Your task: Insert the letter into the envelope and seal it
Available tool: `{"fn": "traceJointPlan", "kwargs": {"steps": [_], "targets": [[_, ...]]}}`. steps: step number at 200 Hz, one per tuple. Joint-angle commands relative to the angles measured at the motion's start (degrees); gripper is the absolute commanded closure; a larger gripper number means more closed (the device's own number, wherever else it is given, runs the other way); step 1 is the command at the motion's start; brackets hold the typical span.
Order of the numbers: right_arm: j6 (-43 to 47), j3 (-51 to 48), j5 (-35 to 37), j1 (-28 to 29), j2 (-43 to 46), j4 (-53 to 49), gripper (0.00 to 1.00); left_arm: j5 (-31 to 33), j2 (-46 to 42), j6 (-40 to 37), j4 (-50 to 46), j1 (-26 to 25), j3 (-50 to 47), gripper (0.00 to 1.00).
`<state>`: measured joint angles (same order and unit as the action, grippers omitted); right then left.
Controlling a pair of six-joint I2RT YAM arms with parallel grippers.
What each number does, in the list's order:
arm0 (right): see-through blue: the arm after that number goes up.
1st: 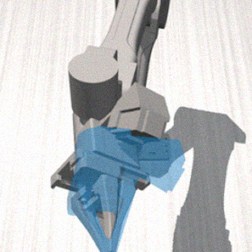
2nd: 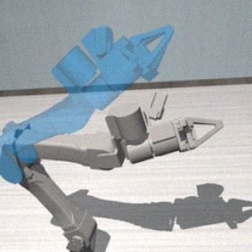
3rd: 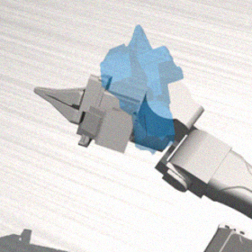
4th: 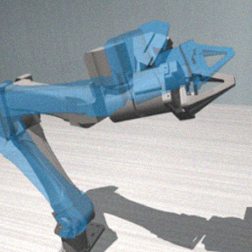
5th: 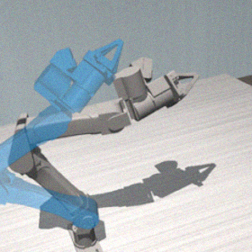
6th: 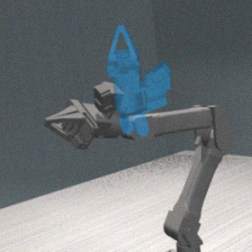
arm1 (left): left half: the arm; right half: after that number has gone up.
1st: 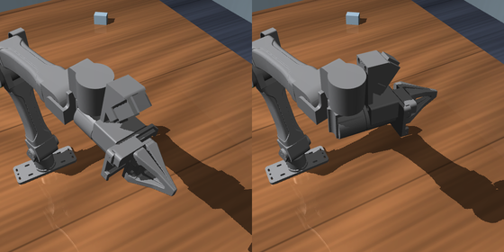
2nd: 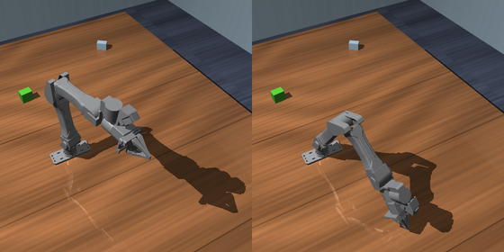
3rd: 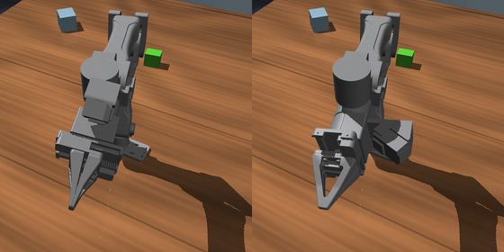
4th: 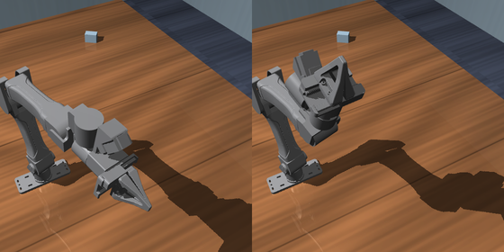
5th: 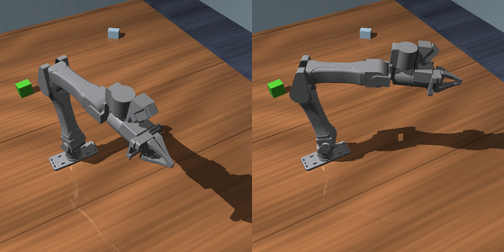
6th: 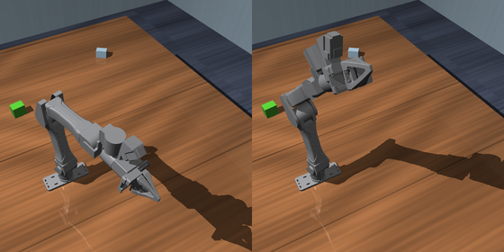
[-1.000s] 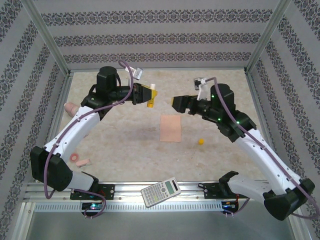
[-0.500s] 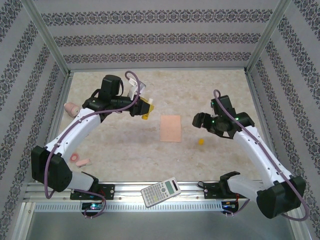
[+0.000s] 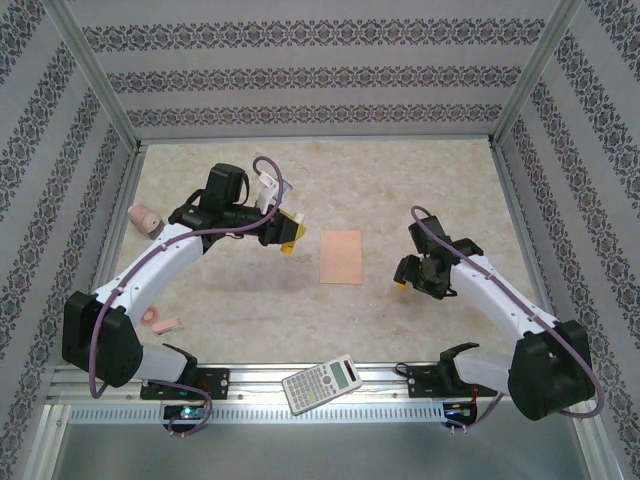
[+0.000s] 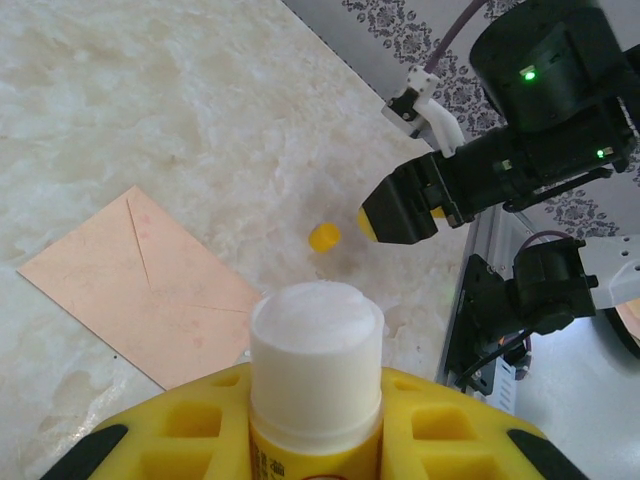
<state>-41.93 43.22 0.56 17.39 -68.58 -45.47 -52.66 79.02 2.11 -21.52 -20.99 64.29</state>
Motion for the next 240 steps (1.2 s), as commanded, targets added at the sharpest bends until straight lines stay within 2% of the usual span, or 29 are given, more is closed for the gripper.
{"fn": "traceJointPlan", "kwargs": {"steps": [1,74,160,222,240], "targets": [[-1.86,-1.07,0.70,0.17,-1.40,3.69,0.35,-2.02,0.07,-0.94,2.50,-0.46,-0.79,1.00],[-3.90,-1.21,-2.25,0.11,-7.20,9.34,0.40,-2.28,-0.16,-0.39,2.88,-0.52,-2.07,1.00],[-4.12,-1.74,-2.29,1.03,-10.57,10.19,0.52,-2.49,-0.13,-1.29,2.20,-0.45,-2.47,1.00],[-4.13,-2.35,-2.64,1.17,-11.98,11.26,0.53,-2.53,0.22,-1.54,1.96,-0.50,-2.50,1.00],[-4.29,-2.61,-2.58,1.18,-12.36,11.84,0.56,-2.53,0.17,-1.62,1.83,-0.46,-2.49,1.00]]}}
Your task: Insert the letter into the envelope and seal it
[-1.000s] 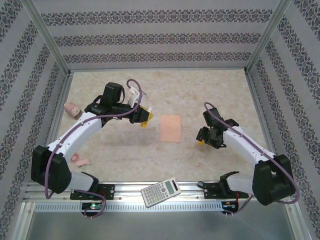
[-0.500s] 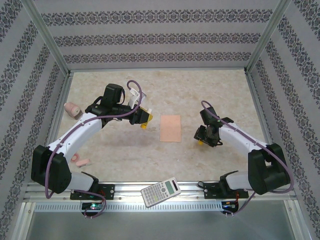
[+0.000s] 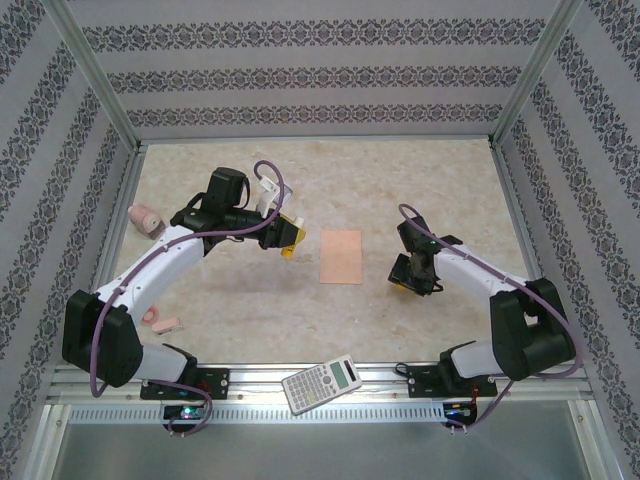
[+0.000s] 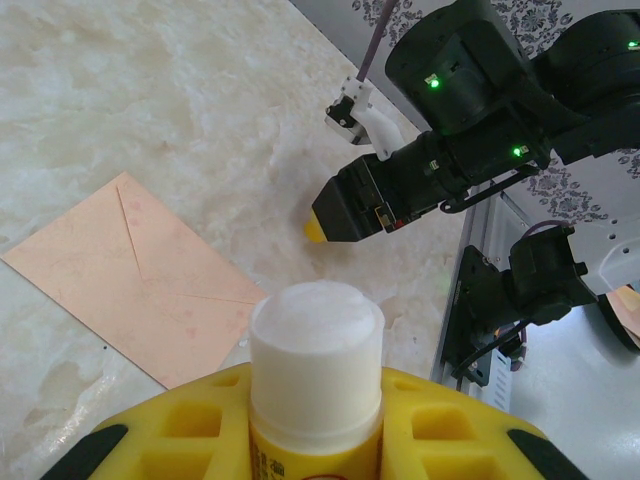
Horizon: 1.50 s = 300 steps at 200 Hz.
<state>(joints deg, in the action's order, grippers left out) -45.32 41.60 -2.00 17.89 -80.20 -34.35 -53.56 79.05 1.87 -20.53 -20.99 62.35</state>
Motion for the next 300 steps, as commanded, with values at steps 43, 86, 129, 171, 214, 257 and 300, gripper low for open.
{"fn": "traceJointPlan", "kwargs": {"steps": [43,86,129,171,214,257,300], "targets": [[-0.88,-1.00,0.33,0.71,-1.25,1.21,0.63,-1.62,-0.10,-1.61,0.67,-0.46,-0.65,1.00],[-0.91,-1.34,0.97,0.66,-1.19,1.82,0.73,-1.63,-0.03,-2.09,0.16,-0.45,-0.71,1.00],[-0.71,-1.01,1.26,0.74,0.41,1.85,0.77,-1.90,0.01,-2.70,-0.11,-0.47,-0.67,1.00],[0.68,4.16,-0.09,0.89,6.41,-1.86,0.78,-2.32,-0.54,-5.24,-0.03,-0.49,-1.55,1.00],[7.35,18.97,-9.83,-0.15,7.53,-8.59,0.77,-2.09,-3.30,-9.92,2.31,-0.55,-4.21,1.00],[11.69,29.78,-29.21,-2.95,3.22,-7.91,0.79,1.32,-8.15,-19.81,1.71,-1.67,-6.50,1.00],[10.80,33.60,-44.72,-3.42,-0.64,-2.34,0.80,3.59,-7.91,-30.35,-6.38,-2.97,-3.82,1.00]]}}
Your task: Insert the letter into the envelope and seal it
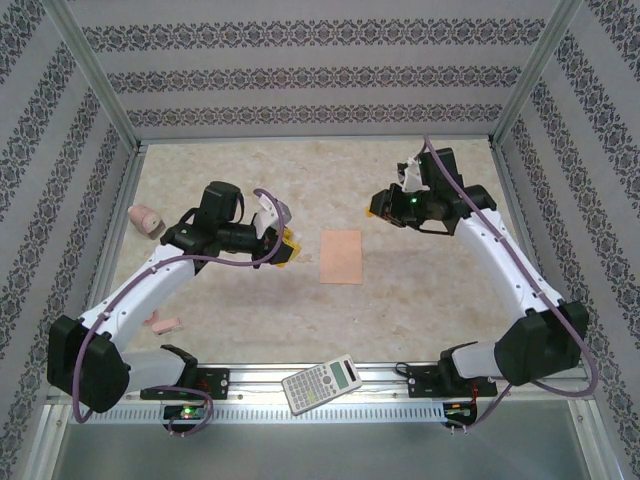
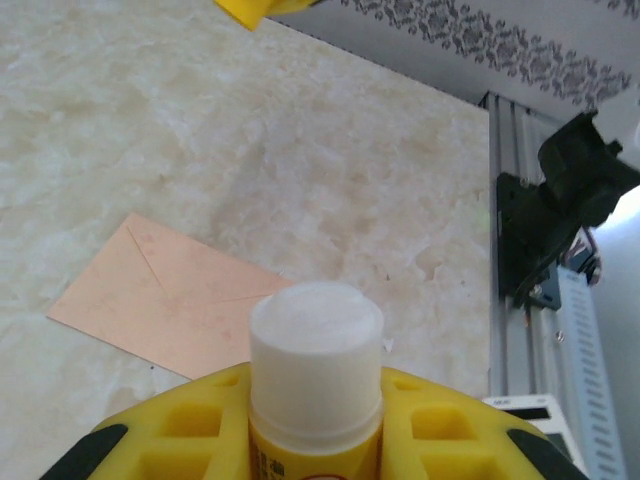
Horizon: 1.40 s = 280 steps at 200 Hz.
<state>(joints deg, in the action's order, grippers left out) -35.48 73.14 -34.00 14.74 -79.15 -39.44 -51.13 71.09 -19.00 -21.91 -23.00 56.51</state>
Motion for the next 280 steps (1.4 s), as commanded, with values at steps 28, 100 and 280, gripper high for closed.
{"fn": "traceJointPlan", "kwargs": {"steps": [28,100,280], "targets": [[0.51,2.92,-17.29,0.05,-2.29,4.98,0.80,2.53,0.90,-15.50,-7.74,-2.11,3.18,1.00],[3.41,5.32,-19.80,3.75,-2.41,2.15,0.80,6.53,5.68,-20.99,-11.60,-5.76,7.52,1.00],[3.04,-0.27,-18.14,13.03,-2.94,2.52,0.80,7.65,9.44,-20.66,-11.49,-7.43,9.90,1.00]]}}
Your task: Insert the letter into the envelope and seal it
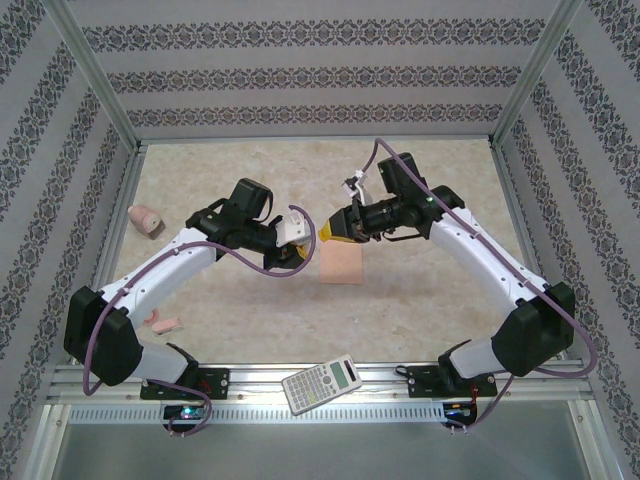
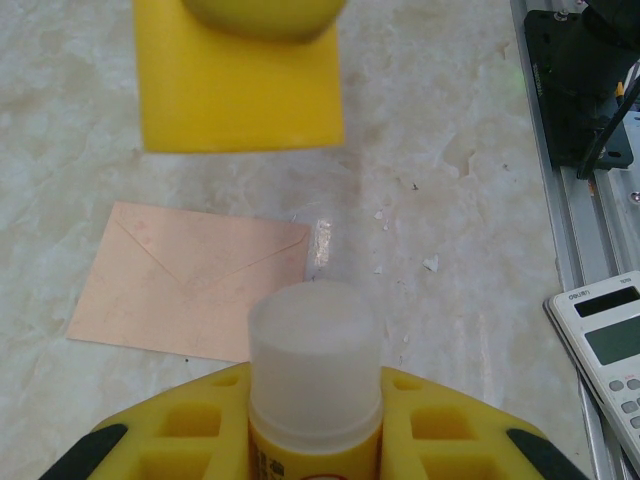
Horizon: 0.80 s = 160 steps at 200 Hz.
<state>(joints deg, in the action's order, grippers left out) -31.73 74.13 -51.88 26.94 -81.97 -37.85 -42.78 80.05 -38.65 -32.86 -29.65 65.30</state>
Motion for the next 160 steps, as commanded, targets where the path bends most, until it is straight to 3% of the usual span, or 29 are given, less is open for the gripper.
{"fn": "traceJointPlan", "kwargs": {"steps": [1,160], "targets": [[-0.71,-1.30,-0.25,0.88,-0.12,0.93,0.80,-0.71,0.51,-1.00,-0.54,-0.77,1.09,1.00],[-1.41,-3.44,0.96,3.11,-1.14,2.05,0.80,-1.16,0.96,-0.63,-0.54,-0.76,0.62,1.00]]}}
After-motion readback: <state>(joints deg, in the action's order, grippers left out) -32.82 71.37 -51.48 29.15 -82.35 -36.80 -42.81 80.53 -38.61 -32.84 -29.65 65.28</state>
